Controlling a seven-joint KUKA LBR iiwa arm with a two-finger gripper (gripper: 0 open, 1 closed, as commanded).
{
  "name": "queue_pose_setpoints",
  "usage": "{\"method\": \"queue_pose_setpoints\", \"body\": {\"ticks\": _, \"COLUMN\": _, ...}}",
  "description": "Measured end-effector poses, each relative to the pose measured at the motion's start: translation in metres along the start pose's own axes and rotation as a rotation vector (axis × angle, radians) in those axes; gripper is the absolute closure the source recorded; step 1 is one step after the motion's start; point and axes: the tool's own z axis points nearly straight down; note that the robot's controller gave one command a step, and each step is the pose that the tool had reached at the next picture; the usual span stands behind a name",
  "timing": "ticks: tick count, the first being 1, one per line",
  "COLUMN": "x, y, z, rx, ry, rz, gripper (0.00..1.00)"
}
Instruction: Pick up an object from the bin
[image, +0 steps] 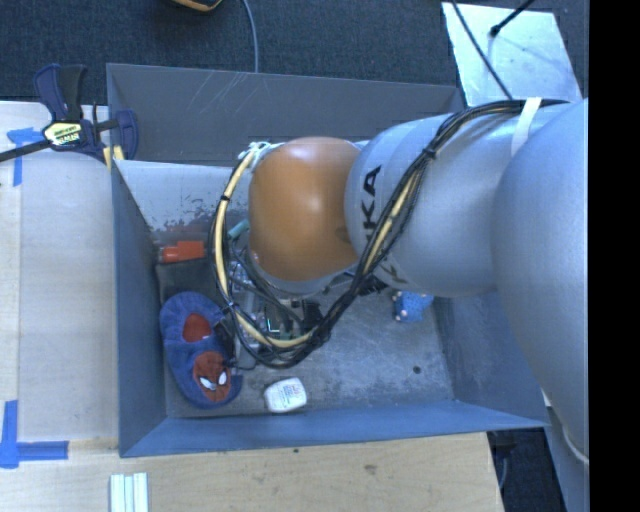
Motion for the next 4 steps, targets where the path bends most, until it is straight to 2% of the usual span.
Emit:
{"method": "queue_pose_setpoints", "body": {"ticks": 1, "x": -0.003, "y": 0.029, "z": 0.082, "rx": -0.001, "ry": -0.005, "rz": 0.015, "gripper": 0.00}}
{"method": "queue_pose_setpoints", "body": {"ticks": 2, "x": -0.005, "y": 0.029, "z": 0.077, "rx": -0.005, "ry": -0.009, "rz": 0.017, "gripper": 1.00}}
{"method": "queue_pose_setpoints", "body": {"ticks": 3, "x": 0.027, "y": 0.000, "z": 0.083, "rx": -0.022, "ry": -0.041, "rz": 0.032, "gripper": 1.00}}
{"method": "queue_pose_setpoints", "body": {"ticks": 4, "x": 0.028, "y": 0.006, "z": 0.082, "rx": -0.014, "ry": -0.041, "rz": 0.035, "gripper": 1.00}}
